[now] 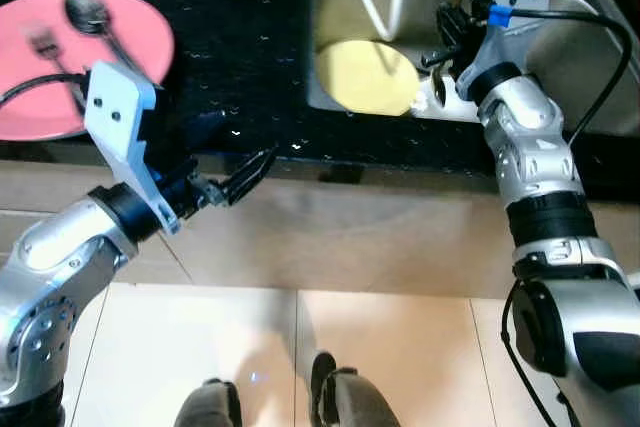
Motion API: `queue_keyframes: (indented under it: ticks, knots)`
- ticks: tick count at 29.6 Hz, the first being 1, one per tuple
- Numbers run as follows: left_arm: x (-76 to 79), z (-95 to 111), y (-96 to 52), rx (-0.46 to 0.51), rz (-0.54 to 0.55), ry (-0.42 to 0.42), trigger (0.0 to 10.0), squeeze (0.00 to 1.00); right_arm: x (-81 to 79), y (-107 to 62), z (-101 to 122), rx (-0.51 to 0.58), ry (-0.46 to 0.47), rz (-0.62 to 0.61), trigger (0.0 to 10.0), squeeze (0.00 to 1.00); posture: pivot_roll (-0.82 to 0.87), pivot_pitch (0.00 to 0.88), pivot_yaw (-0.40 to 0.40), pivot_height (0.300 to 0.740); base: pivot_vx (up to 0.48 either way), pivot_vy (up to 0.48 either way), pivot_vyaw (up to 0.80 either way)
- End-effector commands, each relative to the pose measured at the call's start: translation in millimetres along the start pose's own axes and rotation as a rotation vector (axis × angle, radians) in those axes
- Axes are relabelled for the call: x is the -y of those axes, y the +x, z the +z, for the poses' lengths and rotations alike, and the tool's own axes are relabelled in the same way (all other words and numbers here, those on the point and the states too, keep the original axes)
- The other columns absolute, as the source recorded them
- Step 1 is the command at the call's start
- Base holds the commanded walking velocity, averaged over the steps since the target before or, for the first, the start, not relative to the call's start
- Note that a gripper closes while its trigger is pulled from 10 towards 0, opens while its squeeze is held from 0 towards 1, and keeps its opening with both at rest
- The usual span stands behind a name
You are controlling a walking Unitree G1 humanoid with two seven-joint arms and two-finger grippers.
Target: Kitchen organization
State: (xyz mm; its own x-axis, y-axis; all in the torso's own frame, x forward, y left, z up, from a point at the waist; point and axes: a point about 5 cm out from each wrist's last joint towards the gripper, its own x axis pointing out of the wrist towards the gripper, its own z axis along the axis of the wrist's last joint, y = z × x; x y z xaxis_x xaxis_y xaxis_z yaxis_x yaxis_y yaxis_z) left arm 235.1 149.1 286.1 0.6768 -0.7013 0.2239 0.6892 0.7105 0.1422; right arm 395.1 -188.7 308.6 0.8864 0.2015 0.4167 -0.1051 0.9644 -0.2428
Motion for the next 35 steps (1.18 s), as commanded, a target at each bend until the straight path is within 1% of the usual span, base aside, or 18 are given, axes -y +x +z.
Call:
queue_keyframes:
  ticks: [1,3,4,5,6,7,8,9,14,19,20,23,28,31,32,33,34,35]
  knots:
    - [4.6,5.4,-4.3,-0.012,-0.013,0.017,10.0,0.00,-6.5,0.0,-2.0,0.012,-0.010,0.007,1.3,0.00,0.26,0.349,-0.071,0.740,0.000,0.000,0.00]
    - [5.1,7.9,-4.1,-0.006,-0.013,0.021,10.0,0.00,-8.8,0.7,-2.4,0.011,-0.008,0.011,1.3,0.00,0.26,0.351,-0.071,0.740,0.000,0.000,0.00]
    - [5.4,10.2,-3.6,0.001,-0.013,0.024,10.0,0.00,-11.6,1.7,-2.7,0.009,-0.011,0.021,1.9,0.00,0.26,0.354,-0.070,0.740,0.000,0.000,0.00]
    - [5.6,13.0,-3.1,0.010,-0.011,0.030,10.0,0.00,-15.5,3.5,-2.4,0.009,-0.018,0.035,6.7,0.00,0.26,0.359,-0.072,0.740,0.000,0.000,0.00]
    - [5.8,14.8,-2.8,0.015,-0.009,0.034,10.0,0.00,-18.3,4.8,-2.2,0.009,-0.025,0.044,6.7,0.00,0.26,0.359,-0.072,0.740,0.000,0.000,0.00]
    - [6.5,16.3,-2.1,0.020,-0.009,0.034,10.0,0.00,-21.8,6.5,-2.0,0.007,-0.036,0.056,7.4,0.00,0.26,0.363,-0.071,0.740,0.000,0.000,0.00]
    - [6.5,16.3,-2.1,0.020,-0.009,0.034,10.0,0.00,-21.8,6.5,-2.0,0.007,-0.036,0.056,7.4,0.00,0.26,0.363,-0.071,0.740,0.000,0.000,0.00]
    - [8.3,17.6,-1.1,0.024,-0.011,0.034,10.0,0.00,-28.9,9.7,-1.4,0.005,-0.055,0.075,10.0,0.00,0.26,0.367,-0.071,0.740,0.000,0.000,0.00]
    - [12.9,17.9,0.4,0.021,-0.020,0.028,10.0,0.00,-45.5,18.7,-0.1,-0.014,-0.068,0.092,10.0,0.00,0.25,0.377,-0.074,0.740,0.000,0.000,0.00]
    - [15.0,18.5,0.7,0.013,-0.023,0.021,10.0,0.00,-49.5,23.4,0.5,-0.028,-0.075,0.081,10.0,0.00,0.25,0.381,-0.075,0.740,0.000,0.000,0.00]
    - [16.1,19.0,0.1,0.013,-0.025,0.018,10.0,0.00,-49.4,29.5,6.0,-0.034,-0.131,0.054,10.0,1.00,0.25,0.385,-0.079,0.740,0.000,0.000,0.00]
    - [17.9,19.7,-0.4,0.013,-0.026,0.013,10.0,0.00,-46.1,35.6,14.0,-0.030,-0.174,0.016,10.0,1.00,0.25,0.386,-0.082,0.740,0.000,0.000,0.00]
    - [18.2,19.7,-0.2,0.011,-0.025,0.011,10.0,0.00,-44.5,37.4,16.4,-0.025,-0.175,0.003,10.0,1.00,0.25,0.382,-0.083,0.740,0.000,0.000,0.00]
    - [15.4,20.5,2.1,0.022,-0.027,0.012,10.0,0.00,-38.3,37.7,23.3,0.015,-0.135,-0.005,10.0,1.00,0.24,0.359,-0.084,0.740,0.000,0.000,0.00]
    - [14.1,20.8,3.2,0.026,-0.027,0.012,10.0,0.00,-36.3,37.3,25.8,0.036,-0.096,0.000,10.0,1.00,0.23,0.348,-0.086,0.740,0.000,0.000,0.00]
    - [13.3,21.9,3.8,0.033,-0.027,0.013,10.0,0.00,-35.7,36.9,29.5,0.066,-0.023,0.019,10.0,0.86,0.23,0.345,-0.086,0.740,0.000,0.000,0.00]
    - [12.4,24.0,4.2,0.048,-0.027,0.013,10.0,0.00,-34.1,35.1,35.9,0.120,0.086,0.051,10.0,0.30,0.23,0.334,-0.088,0.740,0.000,0.000,0.00]
    - [11.8,25.4,4.4,0.058,-0.028,0.013,10.0,0.00,-32.5,33.4,40.4,0.162,0.158,0.073,10.0,0.30,0.23,0.334,-0.088,0.740,0.000,0.000,0.00]
